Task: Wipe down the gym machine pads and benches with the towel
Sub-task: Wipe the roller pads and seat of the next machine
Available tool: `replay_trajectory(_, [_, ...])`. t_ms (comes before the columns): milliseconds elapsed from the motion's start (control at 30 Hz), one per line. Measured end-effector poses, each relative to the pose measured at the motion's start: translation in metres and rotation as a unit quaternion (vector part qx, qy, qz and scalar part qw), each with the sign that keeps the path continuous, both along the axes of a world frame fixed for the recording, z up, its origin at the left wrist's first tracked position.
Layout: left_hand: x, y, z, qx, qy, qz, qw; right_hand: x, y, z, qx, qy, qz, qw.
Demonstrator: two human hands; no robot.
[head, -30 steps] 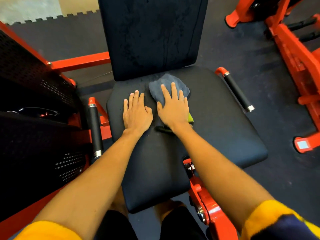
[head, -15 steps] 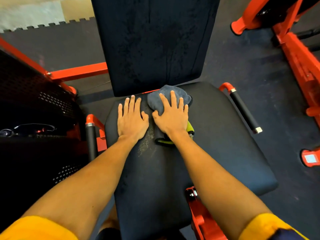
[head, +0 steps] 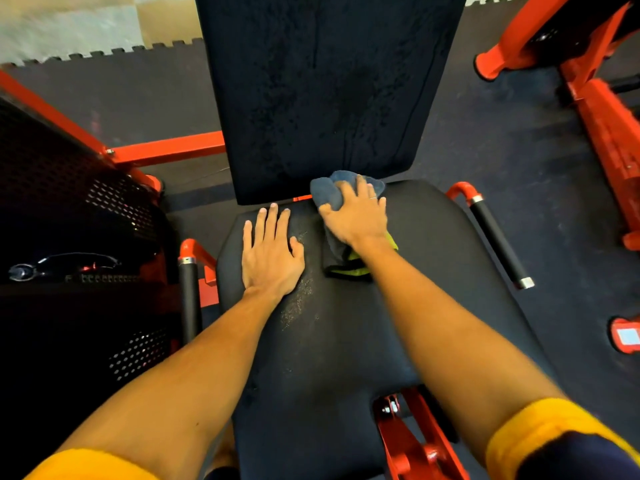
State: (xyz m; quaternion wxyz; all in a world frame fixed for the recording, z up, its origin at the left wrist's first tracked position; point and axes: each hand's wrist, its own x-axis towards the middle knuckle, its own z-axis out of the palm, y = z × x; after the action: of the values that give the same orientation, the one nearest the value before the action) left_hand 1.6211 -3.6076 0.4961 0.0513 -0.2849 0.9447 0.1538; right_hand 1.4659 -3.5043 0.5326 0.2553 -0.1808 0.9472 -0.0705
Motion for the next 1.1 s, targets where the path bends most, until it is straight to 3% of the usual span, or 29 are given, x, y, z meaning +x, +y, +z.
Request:
replay_trajectory(133, [0.000, -0.002, -0.004, -0.007, -0.006, -0.008, 1.000, 0.041, -0.041, 0.000, -0.022, -0.009, 0.044, 0.999])
replay_trajectory(233, [-0.001, -0.002, -0.002, 0.001, -0.003, -0.006, 1.000, 0.025, -0.023, -0.002, -0.011, 0.012, 0.066, 0.998])
replay_trajectory(367, [-0.002, -0.001, 0.001, 0.003, -0.004, 0.000, 1.000, 0.004, 0.006, -0.005, -0.003, 0.035, -0.026, 0.999])
replay_trajectory(533, [-0.001, -0.002, -0.001, 0.005, -0.012, -0.003, 1.000, 0.051, -0.020, 0.007, -0.044, 0.012, 0.038, 0.998])
replay_trajectory(733, [-0.002, -0.002, 0.001, 0.017, -0.006, 0.007, 1.000, 0.089, 0.034, 0.025, -0.071, 0.021, 0.068, 0.995])
replay_trajectory(900, [0.014, -0.004, 0.007, 0.024, -0.009, 0.078, 0.997, 0.057, 0.020, 0.015, -0.034, 0.032, -0.002, 0.999])
replay_trajectory(1100, [0.057, -0.009, 0.011, 0.024, -0.023, 0.054, 0.998, 0.092, -0.024, 0.013, -0.045, 0.011, 0.098, 0.994])
